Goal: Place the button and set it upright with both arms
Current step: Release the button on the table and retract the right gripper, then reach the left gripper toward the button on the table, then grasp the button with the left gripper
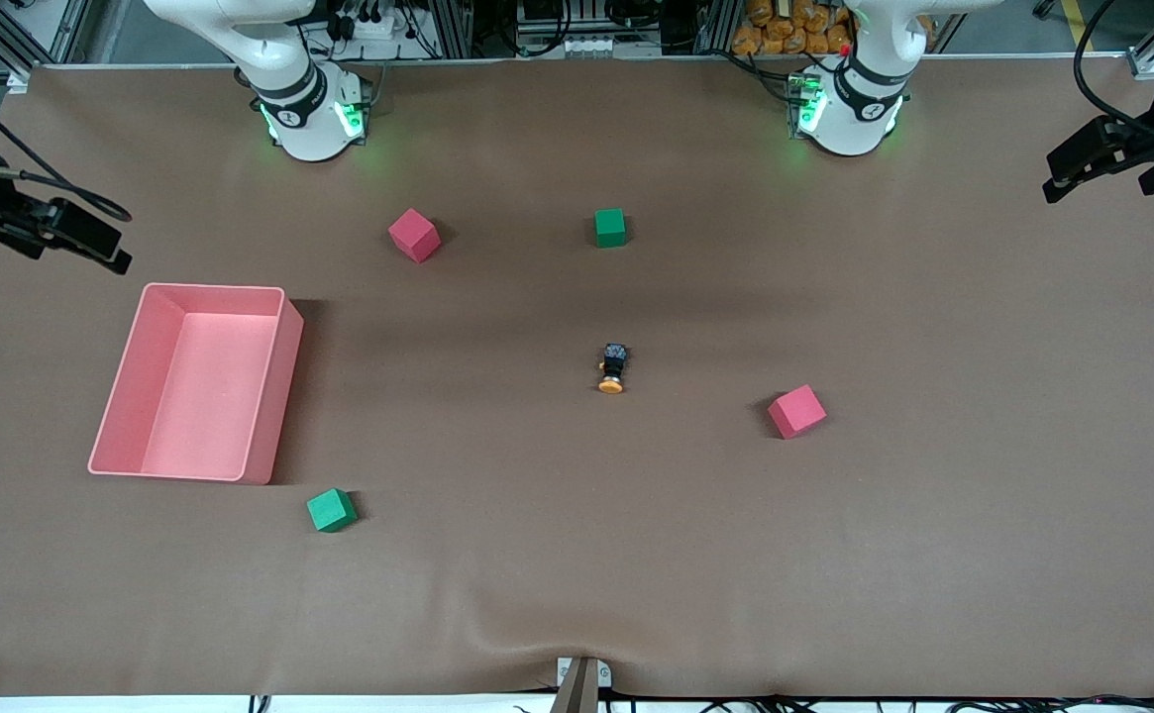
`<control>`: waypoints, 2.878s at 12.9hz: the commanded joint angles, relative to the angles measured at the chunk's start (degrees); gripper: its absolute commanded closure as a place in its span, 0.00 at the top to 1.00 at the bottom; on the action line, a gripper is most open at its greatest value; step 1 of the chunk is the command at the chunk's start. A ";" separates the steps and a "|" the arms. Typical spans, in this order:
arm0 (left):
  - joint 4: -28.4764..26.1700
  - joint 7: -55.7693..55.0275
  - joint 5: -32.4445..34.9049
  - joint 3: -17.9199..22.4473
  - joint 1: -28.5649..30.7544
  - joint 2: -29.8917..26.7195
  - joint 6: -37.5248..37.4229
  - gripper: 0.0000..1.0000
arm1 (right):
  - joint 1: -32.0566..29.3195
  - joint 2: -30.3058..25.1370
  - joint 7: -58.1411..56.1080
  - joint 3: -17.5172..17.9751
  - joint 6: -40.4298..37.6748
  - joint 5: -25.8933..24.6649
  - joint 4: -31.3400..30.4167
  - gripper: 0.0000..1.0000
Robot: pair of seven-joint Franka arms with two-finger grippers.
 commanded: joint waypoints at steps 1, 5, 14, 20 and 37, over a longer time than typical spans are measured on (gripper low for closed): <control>0.72 0.55 1.01 -0.34 0.25 0.86 -0.57 1.00 | -0.21 -7.39 -1.00 -0.02 3.76 -0.91 -10.19 1.00; 1.16 -2.86 0.22 -3.40 -3.42 7.70 3.62 1.00 | -1.09 -5.05 -7.05 -0.20 4.75 -1.52 -7.35 1.00; 11.17 -20.01 0.31 -7.46 -21.18 35.30 13.38 1.00 | -1.53 -3.54 -7.07 -0.02 2.55 -3.37 -4.16 1.00; 14.78 -26.78 0.22 -7.02 -28.14 47.00 23.67 1.00 | -2.58 -3.45 -7.07 -0.11 3.60 -2.05 -4.25 1.00; 16.63 -24.14 -7.52 -7.37 -32.18 58.70 32.65 0.97 | -2.50 -3.28 -7.07 -0.11 3.95 -1.96 -4.33 1.00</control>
